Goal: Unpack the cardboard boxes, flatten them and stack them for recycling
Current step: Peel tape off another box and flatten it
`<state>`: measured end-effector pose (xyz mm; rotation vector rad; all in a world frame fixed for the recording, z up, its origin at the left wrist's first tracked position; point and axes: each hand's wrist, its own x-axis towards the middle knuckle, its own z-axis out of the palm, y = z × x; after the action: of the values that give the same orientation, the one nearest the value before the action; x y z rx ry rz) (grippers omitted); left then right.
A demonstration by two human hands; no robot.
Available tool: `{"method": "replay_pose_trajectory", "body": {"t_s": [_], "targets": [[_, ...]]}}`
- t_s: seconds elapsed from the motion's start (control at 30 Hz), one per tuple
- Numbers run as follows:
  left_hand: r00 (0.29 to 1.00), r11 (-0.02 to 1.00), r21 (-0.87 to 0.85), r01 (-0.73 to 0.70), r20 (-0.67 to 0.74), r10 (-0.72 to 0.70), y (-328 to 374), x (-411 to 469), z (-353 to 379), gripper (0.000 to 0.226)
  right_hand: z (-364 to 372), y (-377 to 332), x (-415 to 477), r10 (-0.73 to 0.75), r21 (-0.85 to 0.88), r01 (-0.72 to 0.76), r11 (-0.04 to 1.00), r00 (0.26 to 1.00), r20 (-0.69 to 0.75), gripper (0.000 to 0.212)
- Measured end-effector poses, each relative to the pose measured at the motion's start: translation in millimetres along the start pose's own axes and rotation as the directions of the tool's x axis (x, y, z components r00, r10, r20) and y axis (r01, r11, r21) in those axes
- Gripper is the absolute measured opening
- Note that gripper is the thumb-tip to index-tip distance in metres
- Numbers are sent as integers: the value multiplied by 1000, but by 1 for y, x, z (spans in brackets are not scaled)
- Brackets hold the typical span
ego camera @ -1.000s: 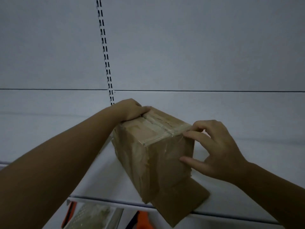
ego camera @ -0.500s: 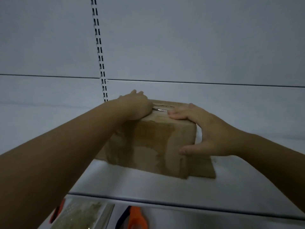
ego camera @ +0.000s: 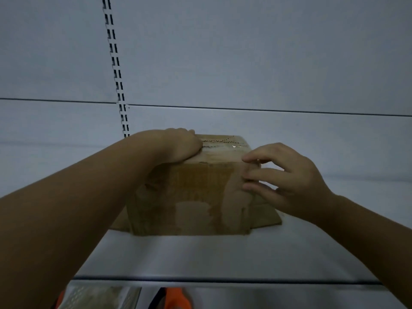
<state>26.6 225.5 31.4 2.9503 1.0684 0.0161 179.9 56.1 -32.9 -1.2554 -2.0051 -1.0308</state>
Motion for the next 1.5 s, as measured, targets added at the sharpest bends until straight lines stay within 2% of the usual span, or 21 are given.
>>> {"method": "replay_pose_trajectory", "body": {"t_s": [0.13,0.27,0.4,0.6,0.7,0.77,0.87,0.97,1.03,1.1,1.13,1.2,1.27,1.37,1.4,1.43,1.5], "targets": [[1000,1000,-6,-12,2,12,-1,3,1,45,-9,6,-2,-64,-25,67,997,990,123,23],[1000,999,-42,11,-4,-11,-2,5,1,47,-9,5,4,-131,-57,133,989,990,42,13],[999,994,-101,39,-10,-40,-3,6,1,50,0,4,3,-218,-164,214,963,976,-4,13],[1000,999,-49,17,-21,-18,3,0,0,46,9,4,6,-243,-145,239,960,970,-10,7],[999,999,-30,12,-32,-13,4,-2,-1,45,10,-1,9,-131,-81,129,988,991,-23,14],[999,999,-30,17,-32,-18,3,-1,-1,45,10,-9,10,42,24,-41,999,998,-37,22],[999,997,-64,38,-31,-40,2,0,0,46,8,-20,10,287,211,-275,938,958,-28,24],[997,992,-112,58,-38,-63,0,1,0,48,1,-22,10,383,353,-354,866,924,-14,24],[997,989,-132,69,-33,-73,0,2,1,49,-4,-23,9,280,243,-277,930,960,22,23],[997,989,-135,66,-33,-71,0,2,1,49,-4,-19,6,107,12,-108,994,993,52,21],[997,989,-131,62,-36,-67,1,1,1,48,-3,-17,6,58,-67,-55,996,997,50,17],[998,992,-117,52,-41,-57,1,-1,0,47,0,-17,9,39,-113,-38,993,999,5,17],[998,994,-102,47,-45,-51,1,-1,0,47,-2,-18,13,61,-58,-61,996,998,2,20],[996,992,-112,63,-50,-69,0,1,1,48,-8,-19,18,180,168,-182,969,983,27,14],[996,992,-112,62,-52,-68,0,2,2,48,-12,-18,19,275,267,-272,925,961,27,7],[997,993,-108,56,-54,-62,0,2,2,48,-15,-15,19,389,372,-367,853,921,19,13],[996,993,-109,47,-67,-54,-1,3,3,47,-20,-13,17,597,600,-498,626,801,42,21]]}}
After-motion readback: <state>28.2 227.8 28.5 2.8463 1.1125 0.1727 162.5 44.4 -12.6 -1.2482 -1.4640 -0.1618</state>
